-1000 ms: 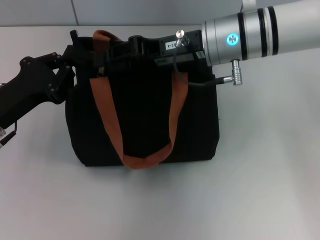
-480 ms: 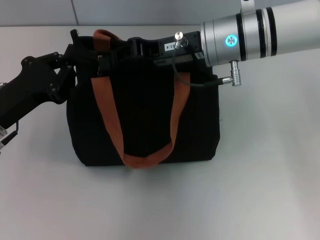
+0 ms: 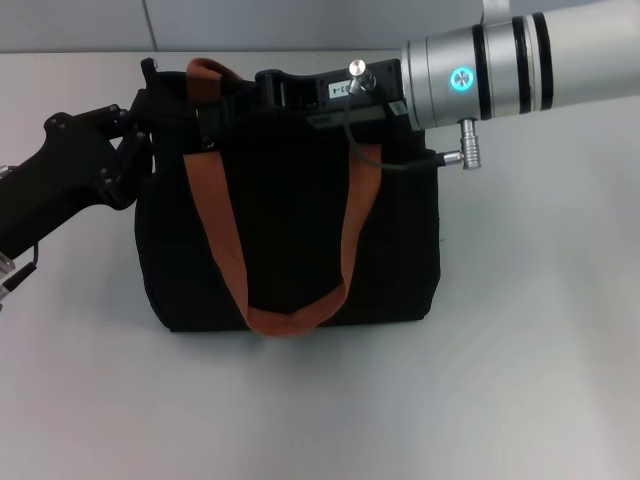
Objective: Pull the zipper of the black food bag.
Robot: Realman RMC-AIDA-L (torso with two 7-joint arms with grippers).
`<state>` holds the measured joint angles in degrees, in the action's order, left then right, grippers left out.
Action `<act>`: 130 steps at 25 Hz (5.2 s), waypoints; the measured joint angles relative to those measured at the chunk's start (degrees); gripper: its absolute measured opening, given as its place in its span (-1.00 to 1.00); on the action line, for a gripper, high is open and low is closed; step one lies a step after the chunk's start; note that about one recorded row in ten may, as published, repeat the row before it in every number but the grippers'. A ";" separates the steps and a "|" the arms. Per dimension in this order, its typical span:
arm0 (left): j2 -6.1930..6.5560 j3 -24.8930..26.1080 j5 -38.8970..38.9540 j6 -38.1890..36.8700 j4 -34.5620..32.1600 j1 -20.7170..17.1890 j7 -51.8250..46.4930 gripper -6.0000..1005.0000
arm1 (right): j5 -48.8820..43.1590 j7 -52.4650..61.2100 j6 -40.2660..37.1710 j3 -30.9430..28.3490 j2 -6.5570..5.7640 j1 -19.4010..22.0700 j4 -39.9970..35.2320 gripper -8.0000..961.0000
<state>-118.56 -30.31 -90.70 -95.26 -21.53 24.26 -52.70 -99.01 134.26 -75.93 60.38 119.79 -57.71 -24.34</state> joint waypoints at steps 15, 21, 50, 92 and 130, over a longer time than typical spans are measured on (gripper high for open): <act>0.00 -0.27 0.00 -0.24 0.79 0.63 -0.04 -0.91 | 2.15 0.06 2.83 3.92 0.00 -1.51 1.38 -0.75; 0.00 -0.28 0.00 -0.39 0.79 0.62 -0.04 -0.91 | 2.43 0.06 3.10 4.25 0.00 -1.21 1.23 -0.75; 0.00 0.08 0.00 -0.72 1.00 0.23 -0.03 -0.90 | 2.33 -2.65 3.76 4.24 -0.45 4.27 -4.94 -0.99; 0.00 0.08 0.01 -1.12 1.31 0.71 -0.12 -0.89 | 2.84 -2.87 3.63 9.01 -0.17 2.48 -5.53 -0.44; -0.09 -0.28 -0.03 -1.62 1.50 0.88 -0.12 -0.88 | 8.39 -2.80 6.98 14.83 0.00 1.71 -4.57 -0.81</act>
<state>-118.65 -30.59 -90.73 -96.88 -20.04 25.13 -52.82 -90.62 131.46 -68.96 75.21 119.80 -56.00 -28.91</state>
